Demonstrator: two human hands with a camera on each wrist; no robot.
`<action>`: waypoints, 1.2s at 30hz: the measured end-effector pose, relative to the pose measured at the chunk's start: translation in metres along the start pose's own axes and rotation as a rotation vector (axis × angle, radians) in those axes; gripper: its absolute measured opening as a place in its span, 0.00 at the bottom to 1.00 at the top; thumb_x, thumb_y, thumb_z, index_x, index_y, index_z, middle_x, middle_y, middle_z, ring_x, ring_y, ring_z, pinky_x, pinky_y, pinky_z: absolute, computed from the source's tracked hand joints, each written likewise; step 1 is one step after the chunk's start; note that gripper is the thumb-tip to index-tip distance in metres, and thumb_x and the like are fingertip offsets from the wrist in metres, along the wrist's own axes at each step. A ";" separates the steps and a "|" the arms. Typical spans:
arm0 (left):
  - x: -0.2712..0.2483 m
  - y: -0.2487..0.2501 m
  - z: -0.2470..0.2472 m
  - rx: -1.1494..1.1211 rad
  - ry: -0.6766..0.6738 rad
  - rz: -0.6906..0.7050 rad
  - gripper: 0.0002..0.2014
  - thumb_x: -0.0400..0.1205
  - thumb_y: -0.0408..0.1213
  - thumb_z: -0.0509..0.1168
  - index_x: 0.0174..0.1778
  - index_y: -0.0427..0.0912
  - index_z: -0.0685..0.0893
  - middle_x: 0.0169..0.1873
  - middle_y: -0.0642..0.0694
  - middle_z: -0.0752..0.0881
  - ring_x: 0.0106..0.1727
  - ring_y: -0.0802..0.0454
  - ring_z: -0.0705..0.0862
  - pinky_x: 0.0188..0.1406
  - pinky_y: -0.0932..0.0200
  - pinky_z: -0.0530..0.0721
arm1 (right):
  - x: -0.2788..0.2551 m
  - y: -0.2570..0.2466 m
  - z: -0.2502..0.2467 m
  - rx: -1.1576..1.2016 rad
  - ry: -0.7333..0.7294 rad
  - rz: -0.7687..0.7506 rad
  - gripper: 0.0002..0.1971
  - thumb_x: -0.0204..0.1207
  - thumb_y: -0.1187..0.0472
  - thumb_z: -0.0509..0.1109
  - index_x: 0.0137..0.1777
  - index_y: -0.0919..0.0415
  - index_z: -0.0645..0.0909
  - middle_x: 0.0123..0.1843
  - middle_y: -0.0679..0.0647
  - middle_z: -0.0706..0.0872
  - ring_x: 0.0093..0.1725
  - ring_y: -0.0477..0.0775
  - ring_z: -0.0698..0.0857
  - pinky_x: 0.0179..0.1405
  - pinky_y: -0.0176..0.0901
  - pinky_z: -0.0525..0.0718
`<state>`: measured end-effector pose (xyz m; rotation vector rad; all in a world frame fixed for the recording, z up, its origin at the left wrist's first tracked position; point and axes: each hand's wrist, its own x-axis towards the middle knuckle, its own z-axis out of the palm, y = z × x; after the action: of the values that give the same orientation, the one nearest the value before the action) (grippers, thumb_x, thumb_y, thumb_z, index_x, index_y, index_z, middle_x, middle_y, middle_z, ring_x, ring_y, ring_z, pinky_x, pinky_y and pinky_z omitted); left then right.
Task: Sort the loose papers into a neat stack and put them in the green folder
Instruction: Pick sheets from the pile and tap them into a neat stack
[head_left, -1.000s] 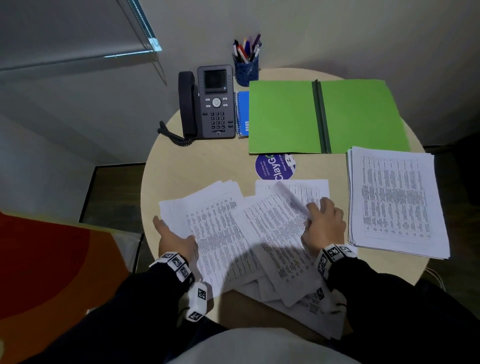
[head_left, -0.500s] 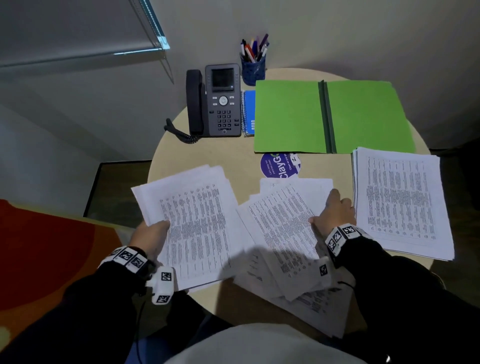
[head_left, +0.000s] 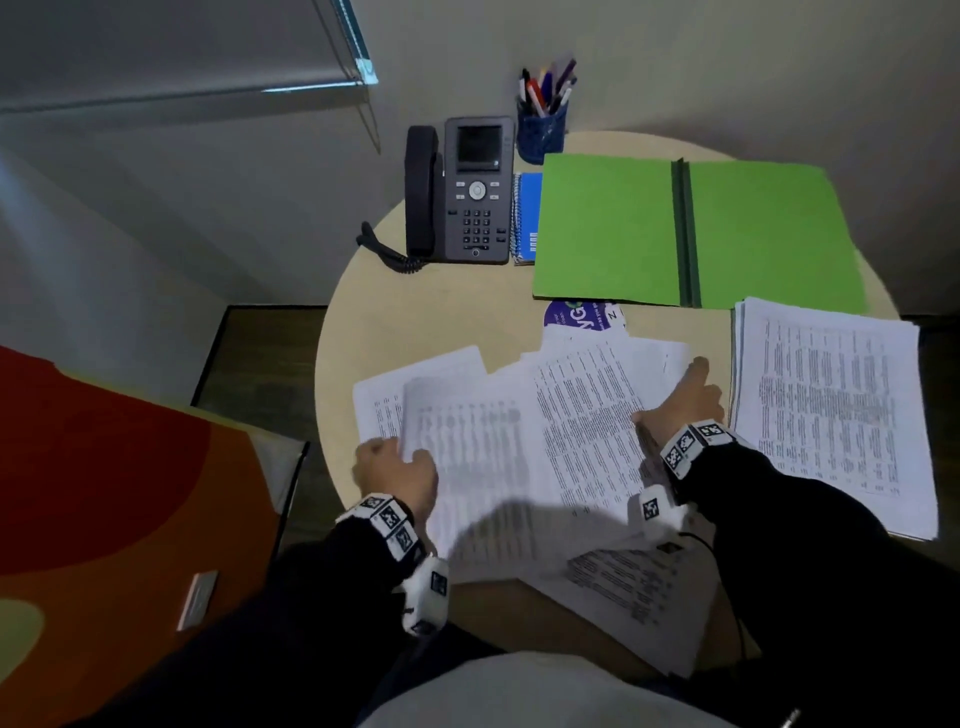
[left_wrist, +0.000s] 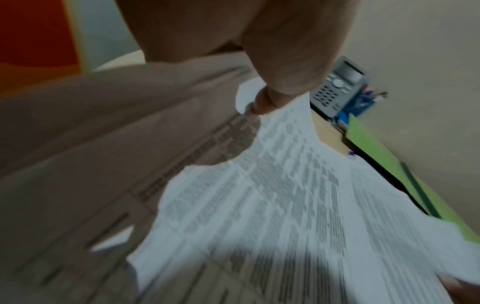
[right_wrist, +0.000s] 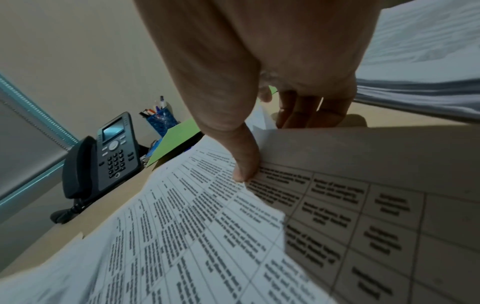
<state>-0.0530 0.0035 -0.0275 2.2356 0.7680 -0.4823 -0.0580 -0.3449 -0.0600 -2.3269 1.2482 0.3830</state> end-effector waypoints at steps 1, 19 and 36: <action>0.007 -0.001 -0.006 0.111 0.035 -0.056 0.20 0.80 0.45 0.66 0.66 0.42 0.84 0.75 0.37 0.75 0.66 0.37 0.79 0.67 0.47 0.79 | -0.001 0.000 -0.001 0.019 -0.002 -0.007 0.50 0.62 0.56 0.88 0.77 0.53 0.57 0.63 0.69 0.77 0.58 0.72 0.83 0.46 0.62 0.85; 0.021 -0.004 -0.053 -0.265 0.056 0.028 0.30 0.85 0.35 0.71 0.82 0.49 0.68 0.62 0.51 0.84 0.57 0.46 0.84 0.64 0.46 0.84 | -0.006 0.028 -0.055 0.594 -0.112 -0.072 0.11 0.78 0.54 0.76 0.53 0.58 0.81 0.45 0.54 0.89 0.42 0.59 0.89 0.41 0.50 0.89; -0.090 -0.024 0.011 -0.346 -0.384 -0.249 0.23 0.83 0.42 0.73 0.70 0.32 0.83 0.50 0.34 0.93 0.59 0.42 0.92 0.31 0.55 0.82 | 0.023 0.021 -0.019 -0.278 -0.196 -0.632 0.21 0.80 0.53 0.70 0.71 0.60 0.79 0.81 0.59 0.65 0.80 0.68 0.61 0.82 0.60 0.66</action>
<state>-0.1373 -0.0251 0.0010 1.6701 0.8523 -0.8049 -0.0626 -0.3816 -0.0602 -2.6767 0.3428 0.5644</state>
